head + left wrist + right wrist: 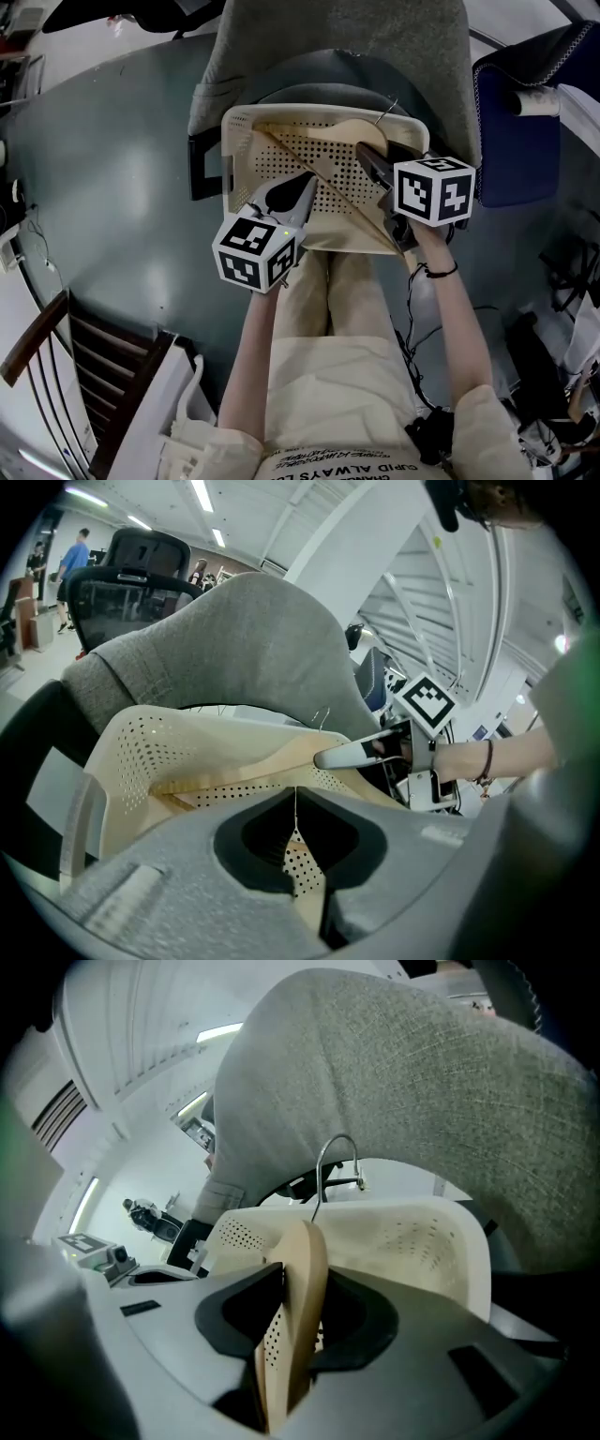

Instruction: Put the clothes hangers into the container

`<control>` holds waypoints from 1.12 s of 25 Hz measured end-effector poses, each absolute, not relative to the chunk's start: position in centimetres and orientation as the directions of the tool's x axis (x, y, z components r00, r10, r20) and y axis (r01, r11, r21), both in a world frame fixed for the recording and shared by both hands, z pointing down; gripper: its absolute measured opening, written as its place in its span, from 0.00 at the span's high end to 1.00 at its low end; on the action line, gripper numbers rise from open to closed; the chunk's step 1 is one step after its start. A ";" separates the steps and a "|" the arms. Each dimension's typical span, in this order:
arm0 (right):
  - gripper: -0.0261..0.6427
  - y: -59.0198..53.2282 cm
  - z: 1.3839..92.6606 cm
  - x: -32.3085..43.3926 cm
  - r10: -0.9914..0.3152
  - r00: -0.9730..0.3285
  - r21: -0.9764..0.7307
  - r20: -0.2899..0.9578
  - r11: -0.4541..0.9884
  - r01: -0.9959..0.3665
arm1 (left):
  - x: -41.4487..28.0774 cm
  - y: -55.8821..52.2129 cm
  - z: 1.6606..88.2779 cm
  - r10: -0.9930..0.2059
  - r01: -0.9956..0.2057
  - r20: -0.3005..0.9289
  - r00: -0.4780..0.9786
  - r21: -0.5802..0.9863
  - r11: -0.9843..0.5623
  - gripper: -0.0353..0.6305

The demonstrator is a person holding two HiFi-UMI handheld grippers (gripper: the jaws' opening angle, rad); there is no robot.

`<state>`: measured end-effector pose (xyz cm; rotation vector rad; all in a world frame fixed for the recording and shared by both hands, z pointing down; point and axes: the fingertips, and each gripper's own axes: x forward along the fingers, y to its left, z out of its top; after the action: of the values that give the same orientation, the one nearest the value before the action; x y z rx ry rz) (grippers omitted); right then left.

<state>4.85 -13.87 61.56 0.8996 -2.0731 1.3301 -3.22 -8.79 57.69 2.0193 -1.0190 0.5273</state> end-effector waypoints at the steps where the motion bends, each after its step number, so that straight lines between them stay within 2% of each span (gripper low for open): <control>1: 0.83 -13.9 61.7 4.9 -0.255 -0.638 -0.569 0.726 0.297 -0.767 | -3.2 -8.8 57.7 -0.474 -0.808 0.654 0.589 0.466 -0.361 0.91; 14: 0.71 -13.5 63.4 5.4 -0.254 -0.519 -0.446 0.816 0.295 -0.845 | -3.4 -8.6 58.3 -0.466 -0.816 0.670 0.577 0.462 -0.346 0.91; 28: 0.64 -13.3 63.5 6.0 -0.333 -0.401 -0.318 0.853 0.279 -0.906 | -4.0 -8.7 58.1 -0.480 -0.817 0.661 0.577 0.469 -0.335 0.91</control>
<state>6.02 -13.30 63.48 1.1141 -1.8824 1.0959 -3.98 -8.70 58.10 1.9941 -1.0355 0.5255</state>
